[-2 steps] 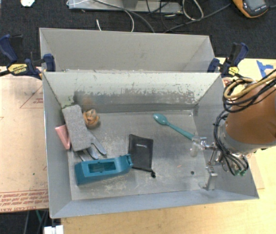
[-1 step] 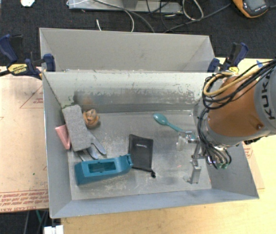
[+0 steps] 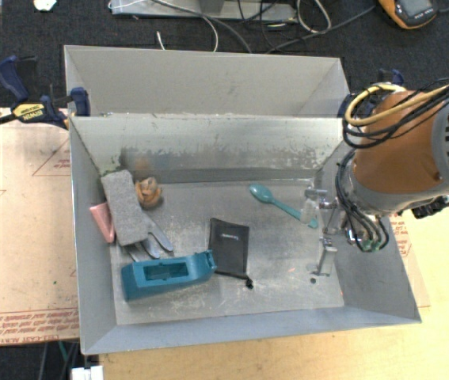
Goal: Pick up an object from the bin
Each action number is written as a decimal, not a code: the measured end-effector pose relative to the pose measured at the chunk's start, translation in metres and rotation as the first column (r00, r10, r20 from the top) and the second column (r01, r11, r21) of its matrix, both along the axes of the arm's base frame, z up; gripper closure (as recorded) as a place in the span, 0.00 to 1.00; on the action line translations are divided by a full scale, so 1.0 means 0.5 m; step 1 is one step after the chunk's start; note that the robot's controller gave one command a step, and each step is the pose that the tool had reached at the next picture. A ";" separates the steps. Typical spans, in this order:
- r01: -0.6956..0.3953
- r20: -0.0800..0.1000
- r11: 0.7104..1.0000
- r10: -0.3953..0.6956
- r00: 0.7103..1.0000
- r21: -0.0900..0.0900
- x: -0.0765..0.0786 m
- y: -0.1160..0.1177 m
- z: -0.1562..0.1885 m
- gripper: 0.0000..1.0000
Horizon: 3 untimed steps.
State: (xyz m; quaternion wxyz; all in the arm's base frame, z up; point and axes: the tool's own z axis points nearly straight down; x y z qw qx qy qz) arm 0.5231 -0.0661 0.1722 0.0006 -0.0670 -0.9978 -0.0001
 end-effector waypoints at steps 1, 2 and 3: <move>-0.203 0.002 0.979 0.203 0.979 0.002 0.042 0.040 -0.017 0.00; -0.255 0.011 0.967 0.255 0.967 -0.002 0.132 0.131 -0.093 0.00; -0.099 0.006 0.995 0.099 0.995 0.000 0.114 0.136 -0.041 0.00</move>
Offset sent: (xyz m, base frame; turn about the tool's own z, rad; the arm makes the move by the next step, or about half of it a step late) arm 0.0631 0.0633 -0.0460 -0.2561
